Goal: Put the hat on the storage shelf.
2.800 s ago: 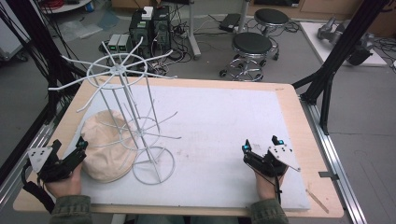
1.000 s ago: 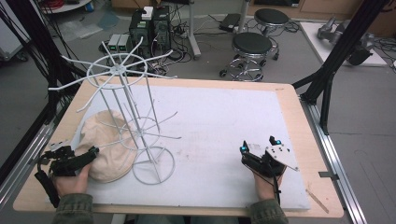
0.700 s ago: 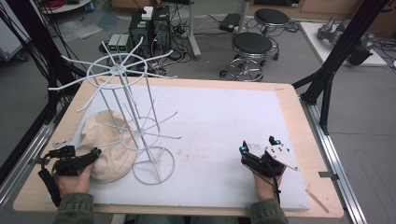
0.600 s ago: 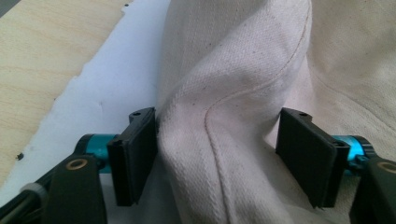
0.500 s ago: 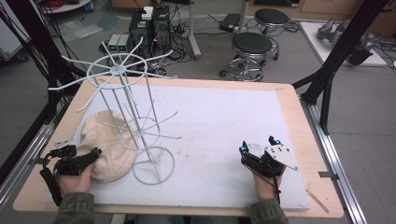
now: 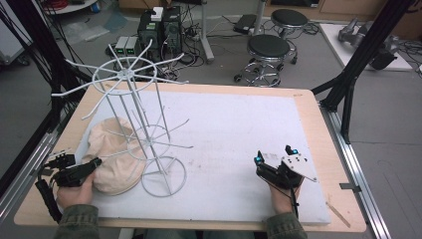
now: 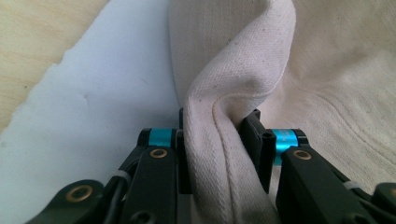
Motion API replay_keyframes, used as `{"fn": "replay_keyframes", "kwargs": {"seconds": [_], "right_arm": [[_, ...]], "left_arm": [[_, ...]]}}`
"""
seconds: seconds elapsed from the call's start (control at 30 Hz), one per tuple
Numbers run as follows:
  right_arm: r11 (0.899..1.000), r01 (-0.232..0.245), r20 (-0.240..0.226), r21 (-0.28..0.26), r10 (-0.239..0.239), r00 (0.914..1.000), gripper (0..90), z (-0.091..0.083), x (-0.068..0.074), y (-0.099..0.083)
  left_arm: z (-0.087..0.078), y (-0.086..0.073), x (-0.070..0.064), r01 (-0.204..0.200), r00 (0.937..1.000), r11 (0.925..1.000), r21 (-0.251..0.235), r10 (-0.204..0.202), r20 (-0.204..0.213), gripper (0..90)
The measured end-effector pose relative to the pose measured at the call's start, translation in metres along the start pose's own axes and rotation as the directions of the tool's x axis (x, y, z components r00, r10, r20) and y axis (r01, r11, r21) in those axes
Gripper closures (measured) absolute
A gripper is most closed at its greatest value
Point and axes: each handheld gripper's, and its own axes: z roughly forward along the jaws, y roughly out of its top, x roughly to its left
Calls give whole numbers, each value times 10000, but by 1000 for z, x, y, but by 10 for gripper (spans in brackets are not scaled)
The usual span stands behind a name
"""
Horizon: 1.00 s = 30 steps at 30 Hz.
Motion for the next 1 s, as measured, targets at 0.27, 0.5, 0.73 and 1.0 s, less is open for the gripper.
{"fn": "replay_keyframes", "kwargs": {"seconds": [0.27,0.5,0.73,1.0], "right_arm": [[10000,-9,-16,-11,9,10000,40,-1,0,0],[10000,-57,-83,-52,56,9999,40,-1,0,0],[9999,17,-87,-114,-18,10000,40,-1,-1,0],[9999,-21,-186,-138,19,9998,41,-1,0,1]], "left_arm": [[-4,1,-6,-385,9992,9991,-167,383,-137,753],[-8,1,-3,-336,9965,9976,-609,381,744,778],[-16,2,-4,-279,9917,9916,-1263,433,1209,784],[-21,3,-3,256,9771,9832,-1808,136,2123,783]]}}
